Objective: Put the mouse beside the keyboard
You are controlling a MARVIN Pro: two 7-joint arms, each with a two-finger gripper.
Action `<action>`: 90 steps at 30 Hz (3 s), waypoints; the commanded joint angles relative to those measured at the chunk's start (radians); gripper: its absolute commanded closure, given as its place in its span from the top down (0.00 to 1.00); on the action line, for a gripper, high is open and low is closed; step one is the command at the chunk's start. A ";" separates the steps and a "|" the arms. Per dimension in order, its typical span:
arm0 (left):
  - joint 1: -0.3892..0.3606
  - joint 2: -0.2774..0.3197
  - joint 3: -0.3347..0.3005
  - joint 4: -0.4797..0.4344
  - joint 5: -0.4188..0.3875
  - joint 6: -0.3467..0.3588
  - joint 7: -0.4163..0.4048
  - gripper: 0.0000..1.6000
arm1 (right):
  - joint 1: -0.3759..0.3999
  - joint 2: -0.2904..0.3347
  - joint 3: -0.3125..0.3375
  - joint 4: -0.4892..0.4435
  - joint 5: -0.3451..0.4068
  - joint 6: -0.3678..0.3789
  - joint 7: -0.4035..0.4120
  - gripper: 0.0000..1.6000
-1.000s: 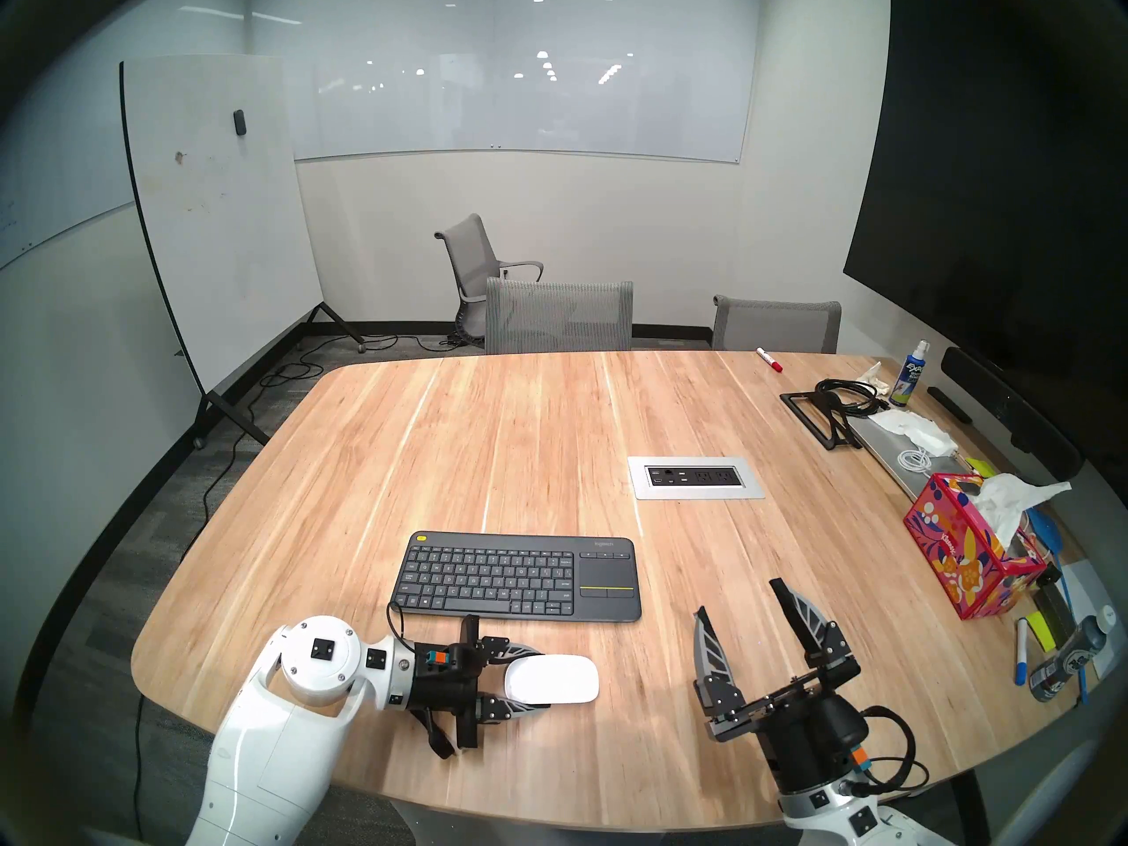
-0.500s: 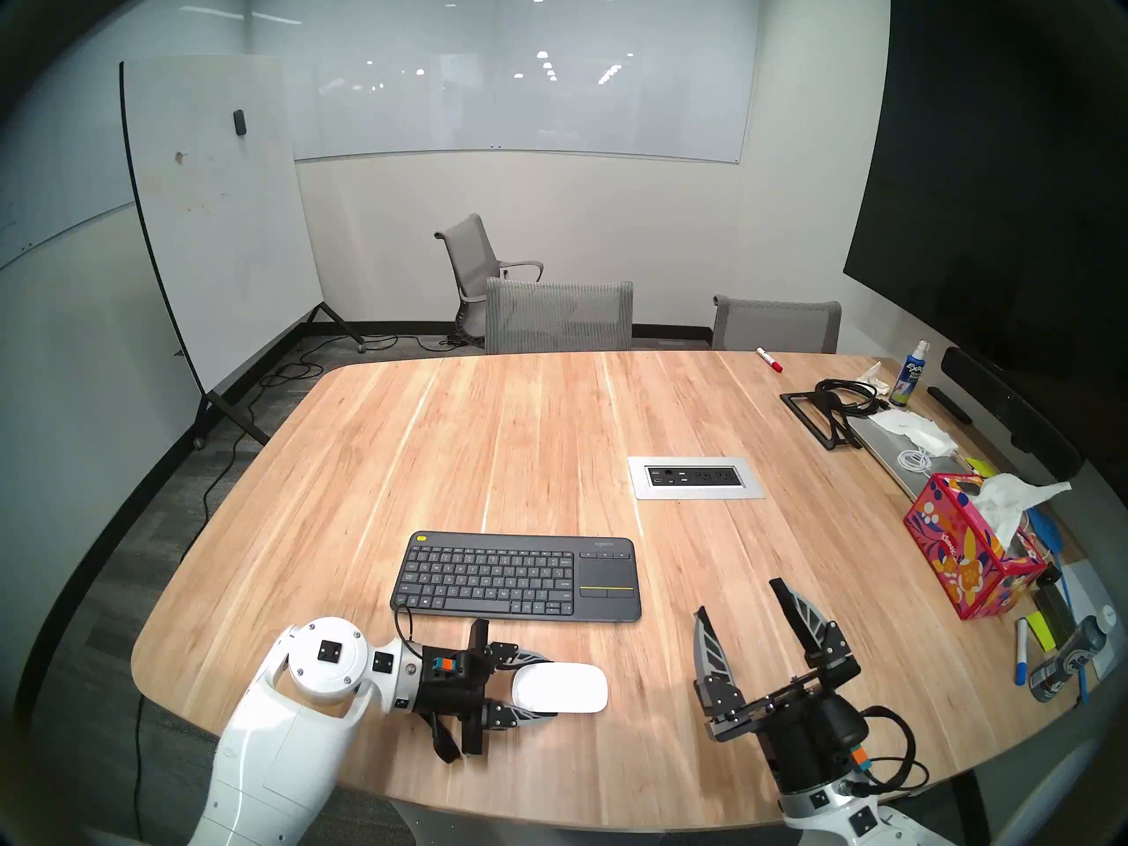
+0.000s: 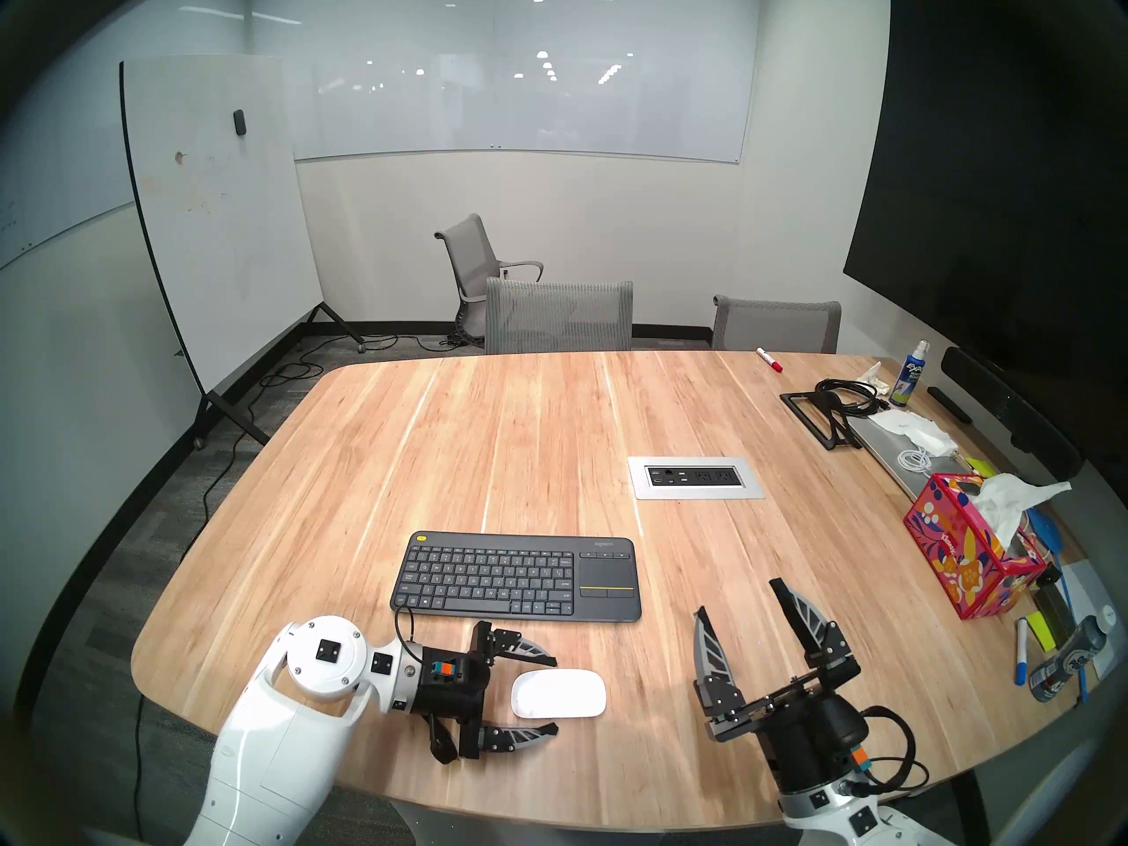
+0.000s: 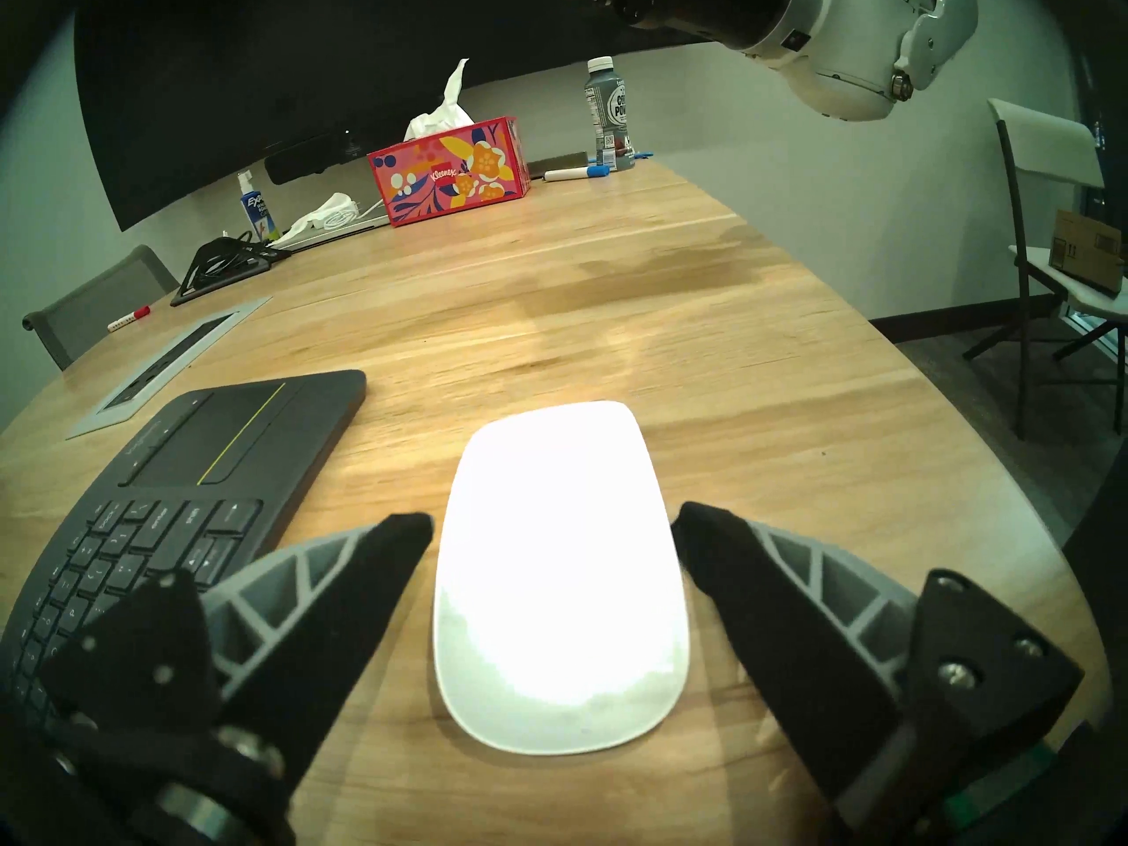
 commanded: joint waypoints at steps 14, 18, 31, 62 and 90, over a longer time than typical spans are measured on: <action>0.002 0.050 -0.306 -0.092 -0.172 0.081 0.047 1.00 | -0.001 -0.001 0.000 -0.011 -0.001 -0.002 -0.001 1.00; 0.020 0.045 -0.373 -0.086 -0.212 0.091 0.042 1.00 | -0.001 -0.002 0.000 -0.011 -0.001 -0.002 -0.001 1.00; 0.091 -0.041 -0.557 -0.126 -0.305 0.210 0.148 1.00 | -0.002 -0.002 0.001 -0.012 -0.002 -0.002 -0.001 1.00; 0.070 -0.093 -0.578 -0.160 -0.288 0.295 0.279 1.00 | -0.068 0.134 0.129 -0.004 0.092 -0.030 0.082 1.00; 0.069 -0.095 -0.579 -0.160 -0.286 0.293 0.277 1.00 | -0.172 0.383 0.193 0.117 0.231 -0.144 0.379 1.00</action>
